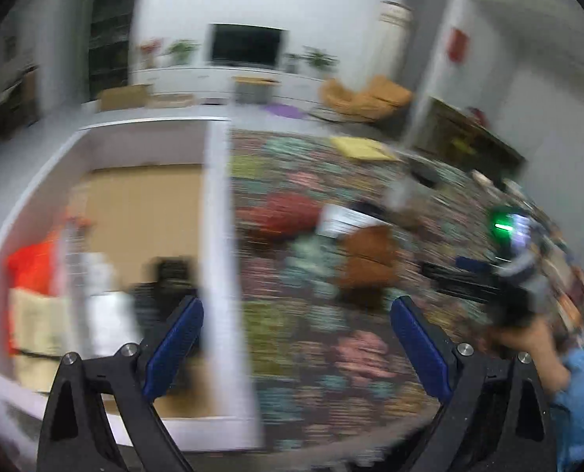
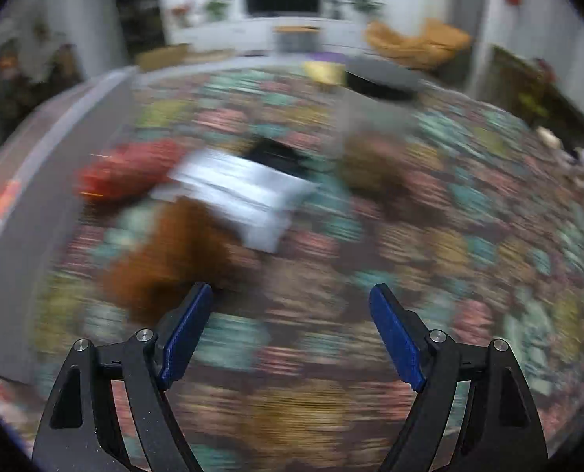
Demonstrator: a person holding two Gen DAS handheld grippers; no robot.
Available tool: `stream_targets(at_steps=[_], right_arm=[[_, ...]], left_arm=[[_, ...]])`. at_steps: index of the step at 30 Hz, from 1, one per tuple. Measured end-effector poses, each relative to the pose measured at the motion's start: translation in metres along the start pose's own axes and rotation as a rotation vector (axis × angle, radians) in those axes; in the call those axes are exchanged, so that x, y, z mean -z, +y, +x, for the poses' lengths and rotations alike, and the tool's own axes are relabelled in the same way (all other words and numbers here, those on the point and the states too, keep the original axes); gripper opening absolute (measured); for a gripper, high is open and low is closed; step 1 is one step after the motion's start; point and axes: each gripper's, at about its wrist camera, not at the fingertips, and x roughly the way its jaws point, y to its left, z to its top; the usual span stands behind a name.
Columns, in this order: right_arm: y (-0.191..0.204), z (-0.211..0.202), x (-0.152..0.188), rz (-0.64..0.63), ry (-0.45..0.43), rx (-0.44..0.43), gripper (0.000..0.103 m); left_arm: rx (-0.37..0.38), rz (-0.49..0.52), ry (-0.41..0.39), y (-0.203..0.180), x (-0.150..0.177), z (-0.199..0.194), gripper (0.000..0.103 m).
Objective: Organize soft objects
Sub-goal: 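Bring both open tools back over the patterned cloth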
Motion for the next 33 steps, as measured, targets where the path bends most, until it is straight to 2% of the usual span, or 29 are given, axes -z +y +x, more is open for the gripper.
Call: stream_targets(at_steps=[2, 5, 7, 10, 11, 13, 15, 18, 33], right_arm=[[-0.025, 0.013, 0.007, 0.05, 0.006, 0.054, 0.084], [-0.053, 0.022, 0.018, 0.122, 0.015, 0.109, 0.084], [-0.058, 0.026, 0.026, 0.149, 0.025, 0.127, 0.084], [-0.059, 0.03, 0.044, 0.182, -0.01, 0.115, 0.087], [-0.061, 0.028, 0.046, 0.191, -0.011, 0.11, 0.087], [-0.064, 0.029, 0.046, 0.206, -0.009, 0.101, 0.089], [-0.064, 0.029, 0.046, 0.203, -0.012, 0.105, 0.089], [-0.066, 0.03, 0.048, 0.202, -0.014, 0.106, 0.089], [-0.066, 0.031, 0.048, 0.202, -0.015, 0.106, 0.09]], left_arm=[[0.068, 0.043, 0.042, -0.03, 0.011, 0.019, 0.097], [0.081, 0.058, 0.146, -0.058, 0.032, 0.067, 0.097], [0.065, 0.029, 0.212, -0.059, 0.045, 0.103, 0.097], [-0.027, 0.001, 0.273, -0.05, 0.057, 0.145, 0.097], [-0.058, 0.008, 0.273, -0.049, 0.058, 0.154, 0.097], [-0.14, 0.089, 0.203, -0.053, 0.051, 0.159, 0.097], [-0.191, 0.134, 0.215, -0.054, 0.047, 0.169, 0.098], [-0.182, 0.123, 0.208, -0.045, 0.045, 0.177, 0.103], [-0.192, 0.119, 0.195, -0.042, 0.047, 0.177, 0.103]])
